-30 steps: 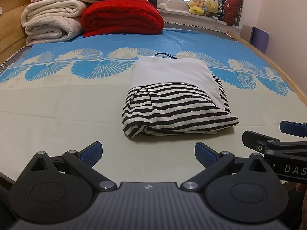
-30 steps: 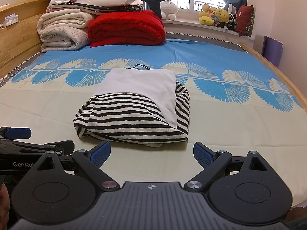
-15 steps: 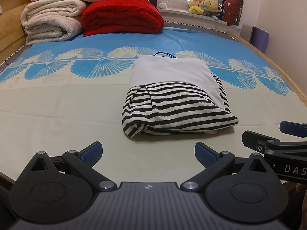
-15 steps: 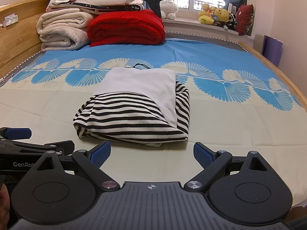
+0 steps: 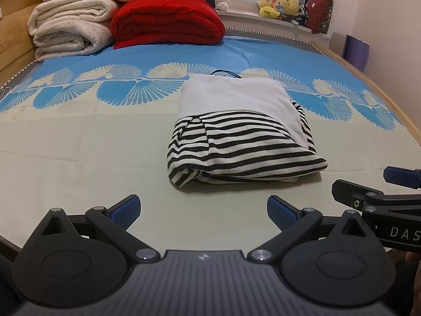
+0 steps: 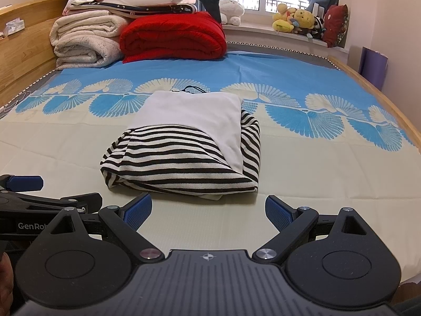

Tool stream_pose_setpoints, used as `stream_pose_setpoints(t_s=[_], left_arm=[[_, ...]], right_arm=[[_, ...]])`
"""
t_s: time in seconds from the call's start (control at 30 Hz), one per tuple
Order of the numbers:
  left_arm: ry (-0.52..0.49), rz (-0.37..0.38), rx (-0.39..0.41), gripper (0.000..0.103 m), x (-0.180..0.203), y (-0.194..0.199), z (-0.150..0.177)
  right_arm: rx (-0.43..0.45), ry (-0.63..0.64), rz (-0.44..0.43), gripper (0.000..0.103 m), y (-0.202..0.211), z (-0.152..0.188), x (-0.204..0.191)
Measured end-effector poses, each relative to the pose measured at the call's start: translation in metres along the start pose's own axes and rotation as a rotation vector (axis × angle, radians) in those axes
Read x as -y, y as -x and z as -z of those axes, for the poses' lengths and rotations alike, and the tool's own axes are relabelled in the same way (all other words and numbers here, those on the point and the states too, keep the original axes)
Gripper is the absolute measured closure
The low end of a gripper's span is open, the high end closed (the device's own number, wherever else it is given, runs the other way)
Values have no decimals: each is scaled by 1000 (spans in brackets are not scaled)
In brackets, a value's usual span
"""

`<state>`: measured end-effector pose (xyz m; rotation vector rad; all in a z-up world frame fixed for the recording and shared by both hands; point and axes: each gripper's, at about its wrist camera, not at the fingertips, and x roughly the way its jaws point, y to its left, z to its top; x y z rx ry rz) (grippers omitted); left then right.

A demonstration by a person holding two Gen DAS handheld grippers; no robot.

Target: Fold small clothes

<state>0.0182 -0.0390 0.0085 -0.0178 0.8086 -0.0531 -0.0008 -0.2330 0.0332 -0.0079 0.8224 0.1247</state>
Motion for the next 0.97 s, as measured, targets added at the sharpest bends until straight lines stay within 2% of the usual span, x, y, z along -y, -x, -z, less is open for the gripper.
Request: stream_pose_setpoints(t_s=[0.97], left_arm=[[-4, 4, -13, 1, -6, -3, -1]], right_arm=[[-8, -2, 3, 10, -2, 5, -2]])
